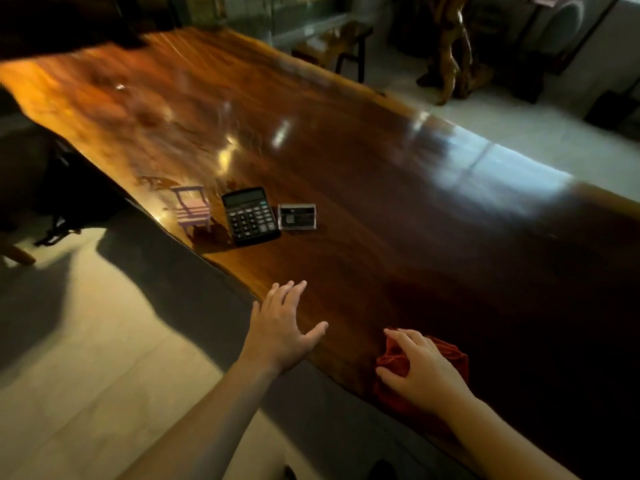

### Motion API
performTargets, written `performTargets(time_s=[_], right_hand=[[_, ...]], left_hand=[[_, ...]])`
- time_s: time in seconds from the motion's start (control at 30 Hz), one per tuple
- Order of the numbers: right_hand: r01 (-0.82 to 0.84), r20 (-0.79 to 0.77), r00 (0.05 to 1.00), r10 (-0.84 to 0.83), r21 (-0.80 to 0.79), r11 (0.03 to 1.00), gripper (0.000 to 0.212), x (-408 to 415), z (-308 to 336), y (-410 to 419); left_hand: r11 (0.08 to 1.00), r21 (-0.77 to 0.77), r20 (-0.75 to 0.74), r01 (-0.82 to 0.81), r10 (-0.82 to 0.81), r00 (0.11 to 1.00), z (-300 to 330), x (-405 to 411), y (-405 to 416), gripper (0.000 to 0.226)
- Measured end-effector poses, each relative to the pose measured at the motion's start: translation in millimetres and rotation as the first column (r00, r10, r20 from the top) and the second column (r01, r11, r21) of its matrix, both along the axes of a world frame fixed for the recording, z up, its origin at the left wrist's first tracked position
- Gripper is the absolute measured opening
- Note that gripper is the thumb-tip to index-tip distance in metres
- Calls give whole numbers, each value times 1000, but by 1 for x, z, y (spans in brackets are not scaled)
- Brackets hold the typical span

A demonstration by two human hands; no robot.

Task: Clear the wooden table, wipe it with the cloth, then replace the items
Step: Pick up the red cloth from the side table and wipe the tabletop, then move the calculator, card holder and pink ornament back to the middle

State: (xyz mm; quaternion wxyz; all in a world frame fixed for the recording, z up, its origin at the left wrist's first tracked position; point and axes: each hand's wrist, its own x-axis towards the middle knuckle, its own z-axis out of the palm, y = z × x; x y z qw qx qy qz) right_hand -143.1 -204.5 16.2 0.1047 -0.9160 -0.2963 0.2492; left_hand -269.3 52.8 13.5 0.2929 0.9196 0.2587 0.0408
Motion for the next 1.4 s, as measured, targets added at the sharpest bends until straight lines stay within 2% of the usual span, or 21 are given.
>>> performTargets(time_s=[0.33, 0.5, 0.77, 1.07, 1.4], right_hand=[[-42, 75, 997, 29, 185, 982, 88, -15, 67, 70], [-110, 124, 989, 80, 255, 961, 88, 11, 87, 106], [-255, 153, 963, 221, 265, 930, 86, 75, 114, 156], [-308, 170, 945, 279, 182, 934, 85, 131, 93, 224], [-268, 141, 955, 259, 46, 962, 83, 175, 34, 328]], left_hand=[[991, 84, 105, -107, 98, 990, 58, -42, 79, 97], [979, 156, 88, -127, 115, 989, 72, -20, 95, 99], [950, 262, 26, -167, 166, 986, 97, 36, 113, 103], [935, 342, -119, -92, 140, 983, 67, 95, 177, 110], [948, 286, -442, 139, 2, 897, -8, 165, 278, 140]])
